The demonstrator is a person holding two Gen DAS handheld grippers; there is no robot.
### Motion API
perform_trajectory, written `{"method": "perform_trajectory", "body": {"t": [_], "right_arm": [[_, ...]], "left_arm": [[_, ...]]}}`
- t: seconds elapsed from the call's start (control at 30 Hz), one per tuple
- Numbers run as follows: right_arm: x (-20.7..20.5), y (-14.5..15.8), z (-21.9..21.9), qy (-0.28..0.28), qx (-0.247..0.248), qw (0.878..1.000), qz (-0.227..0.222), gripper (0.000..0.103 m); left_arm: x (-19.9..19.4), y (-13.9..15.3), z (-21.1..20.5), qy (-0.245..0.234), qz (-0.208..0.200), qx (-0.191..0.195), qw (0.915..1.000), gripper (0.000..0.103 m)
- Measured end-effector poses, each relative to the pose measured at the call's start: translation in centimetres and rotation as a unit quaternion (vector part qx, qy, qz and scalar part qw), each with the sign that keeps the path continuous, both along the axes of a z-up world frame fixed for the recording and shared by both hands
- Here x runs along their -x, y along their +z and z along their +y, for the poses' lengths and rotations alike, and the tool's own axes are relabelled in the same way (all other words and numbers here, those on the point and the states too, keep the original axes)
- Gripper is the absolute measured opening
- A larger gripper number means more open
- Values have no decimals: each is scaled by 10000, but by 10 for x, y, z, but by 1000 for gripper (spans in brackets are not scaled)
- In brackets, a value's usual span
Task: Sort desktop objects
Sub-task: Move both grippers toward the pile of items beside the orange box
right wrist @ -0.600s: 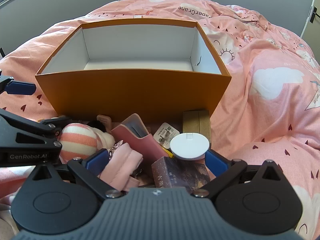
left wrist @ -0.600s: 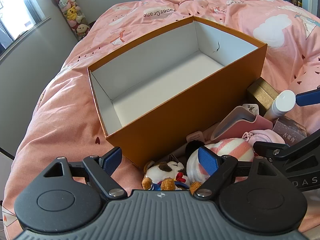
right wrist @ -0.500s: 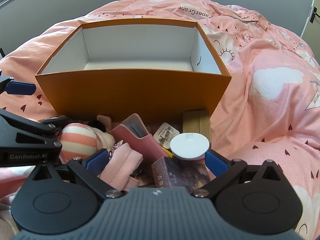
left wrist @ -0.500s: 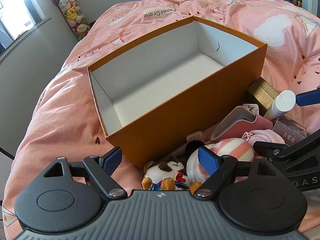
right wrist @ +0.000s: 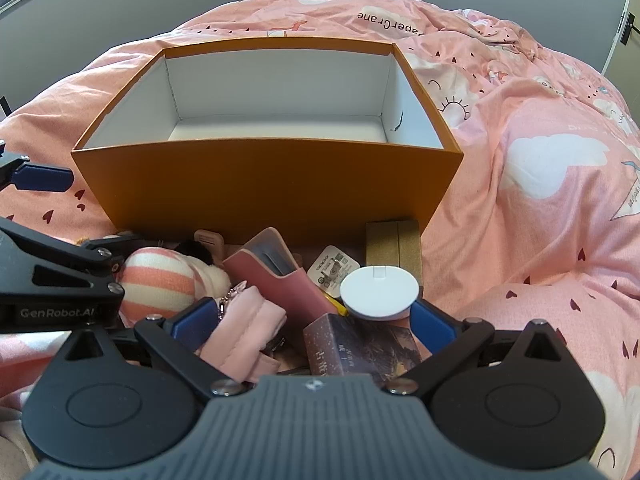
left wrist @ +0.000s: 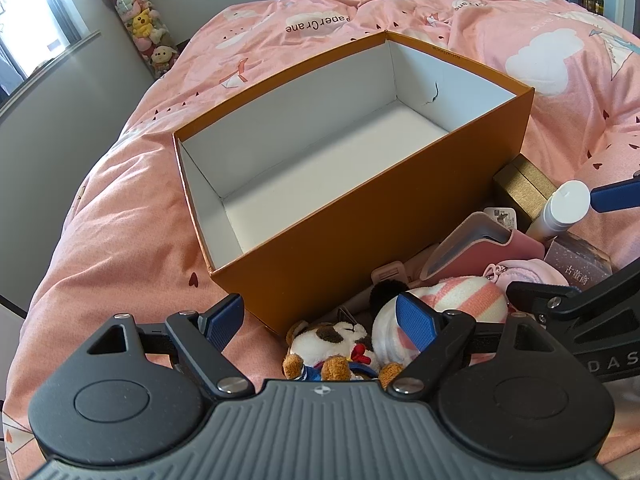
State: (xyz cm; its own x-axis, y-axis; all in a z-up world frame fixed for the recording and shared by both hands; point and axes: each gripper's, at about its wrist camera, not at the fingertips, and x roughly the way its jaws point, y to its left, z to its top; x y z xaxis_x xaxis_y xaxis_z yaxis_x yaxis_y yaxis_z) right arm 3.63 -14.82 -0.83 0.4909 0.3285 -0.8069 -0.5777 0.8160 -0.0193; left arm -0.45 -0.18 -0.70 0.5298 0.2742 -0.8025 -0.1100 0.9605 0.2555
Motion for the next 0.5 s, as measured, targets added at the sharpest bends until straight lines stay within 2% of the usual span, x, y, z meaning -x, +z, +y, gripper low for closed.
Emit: {"method": "perform_trajectory", "body": {"t": [0.17, 0.27, 0.33, 0.4, 0.5], "right_arm": [[-2, 8, -5, 13, -114, 9999, -109, 100], [-6, 14, -9, 34, -168, 9998, -128, 91], [-9, 18, -12, 13, -232, 9997, -52, 83], [-12, 20, -16, -16, -314, 9995, 51, 79], [-15, 23, -24, -8, -591, 9976, 363, 70]], "left_arm": [[0, 6, 6, -1, -13, 251, 9997, 95], [0, 11, 7, -29, -3, 402, 9992, 87], [0, 14, 8, -74, 32, 588, 9982, 80], [1, 20, 8, -77, 33, 802, 9967, 76], [4, 29, 6, -303, 20, 1087, 9936, 76]]}}
